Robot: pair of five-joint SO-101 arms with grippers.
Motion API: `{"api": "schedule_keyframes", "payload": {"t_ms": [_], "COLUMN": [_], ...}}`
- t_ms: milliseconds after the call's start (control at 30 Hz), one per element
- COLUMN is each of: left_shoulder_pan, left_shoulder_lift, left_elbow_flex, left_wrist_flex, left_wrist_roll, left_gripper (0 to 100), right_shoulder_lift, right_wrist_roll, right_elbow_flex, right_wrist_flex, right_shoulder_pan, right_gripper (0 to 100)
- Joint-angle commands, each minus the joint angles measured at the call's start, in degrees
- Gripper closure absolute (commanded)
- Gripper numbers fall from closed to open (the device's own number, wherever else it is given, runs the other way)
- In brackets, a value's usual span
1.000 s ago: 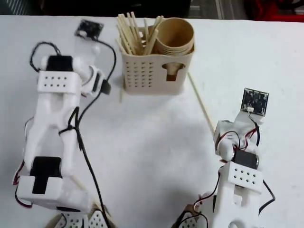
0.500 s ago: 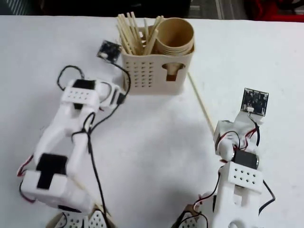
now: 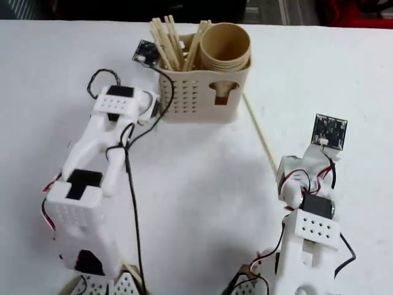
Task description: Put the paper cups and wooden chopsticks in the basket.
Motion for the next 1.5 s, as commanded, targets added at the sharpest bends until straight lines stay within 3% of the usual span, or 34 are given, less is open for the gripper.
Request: {"api": "schedule_keyframes", "payload": {"t_ms": [0,533,800,1067,1300,1467], "left_shoulder_pan": [0.2,-0.3,-2.5,-1.6,-1.3,1.3], "left_shoulder_lift": [-0.2,-17.5,-20.8,-20.8,-20.7,-20.6], "left_elbow_flex": [-0.4,0.1,0.9,9.8,19.6,22.5], "left_wrist_flex": [4.4,14.9,15.2,6.2,-6.2,-8.5], "left_wrist_roll": [0.3,1.1,11.6,37.1,39.1,39.5], "left_gripper": [92,92,92,92,92,86], "right_shoulder_lift": [-0.9,-0.9,-0.9,-0.9,-0.9,-1.0], "right_wrist_roll": [-0.3,-0.3,-0.3,-0.3,-0.3,-0.3], "right_elbow_flex": [-0.4,-0.4,-0.4,-0.4,-0.4,-0.4], "right_wrist_flex": [-1.0,-1.0,-1.0,-1.0,-0.9,-0.9], "right_shoulder_pan": [0.0,0.0,0.0,0.0,0.0,0.0], "right_gripper": [97.8,97.8,97.8,97.8,97.8,97.8]}}
